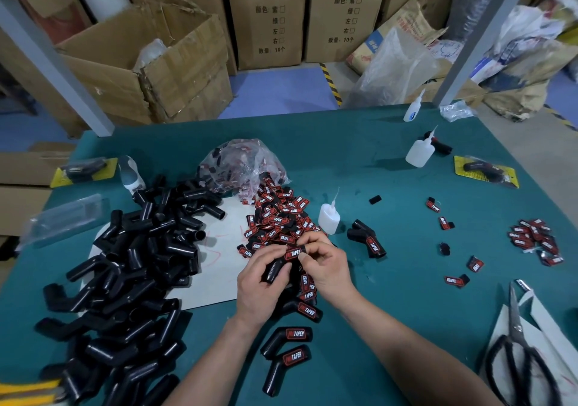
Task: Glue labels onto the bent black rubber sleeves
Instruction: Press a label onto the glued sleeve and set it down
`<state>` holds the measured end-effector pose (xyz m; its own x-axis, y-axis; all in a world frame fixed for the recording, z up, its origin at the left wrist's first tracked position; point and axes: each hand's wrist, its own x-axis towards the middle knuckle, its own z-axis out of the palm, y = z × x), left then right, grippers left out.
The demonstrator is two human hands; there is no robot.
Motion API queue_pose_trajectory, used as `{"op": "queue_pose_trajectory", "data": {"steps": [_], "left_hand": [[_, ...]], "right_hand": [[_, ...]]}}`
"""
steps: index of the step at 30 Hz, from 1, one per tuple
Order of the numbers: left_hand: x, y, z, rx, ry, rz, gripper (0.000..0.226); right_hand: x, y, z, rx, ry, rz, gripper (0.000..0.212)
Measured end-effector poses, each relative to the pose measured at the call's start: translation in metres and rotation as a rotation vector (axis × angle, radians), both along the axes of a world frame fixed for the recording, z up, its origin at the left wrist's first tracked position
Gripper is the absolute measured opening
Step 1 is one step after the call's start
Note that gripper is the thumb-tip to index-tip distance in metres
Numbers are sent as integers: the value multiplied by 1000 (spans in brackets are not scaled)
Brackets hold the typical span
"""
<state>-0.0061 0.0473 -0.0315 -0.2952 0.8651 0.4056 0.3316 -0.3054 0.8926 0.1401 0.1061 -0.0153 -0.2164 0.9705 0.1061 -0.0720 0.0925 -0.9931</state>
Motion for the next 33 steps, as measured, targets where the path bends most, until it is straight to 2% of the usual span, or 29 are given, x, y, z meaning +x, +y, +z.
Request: {"op": "queue_pose_trajectory", "data": {"steps": [7,12,16,21,29,33], "left_hand": [[3,-2,4,-24,2,2,30],[7,-3,6,-45,4,13,29],[7,-6,3,-18,56,3,31],[11,-5,4,-20,76,-1,35],[10,-7,0,24,55,4,28],[6,-4,3,53,46,14,24]], "right_hand": [[-2,-4,3,4,-5,72,12],[-4,-8,6,0,15,26,12],[-6,-12,5,-20,12,88,10],[-8,-16,6,-22,41,38,12],[-7,-16,5,-28,34,88,12],[-6,-12,6,-97,83,134,9]]}}
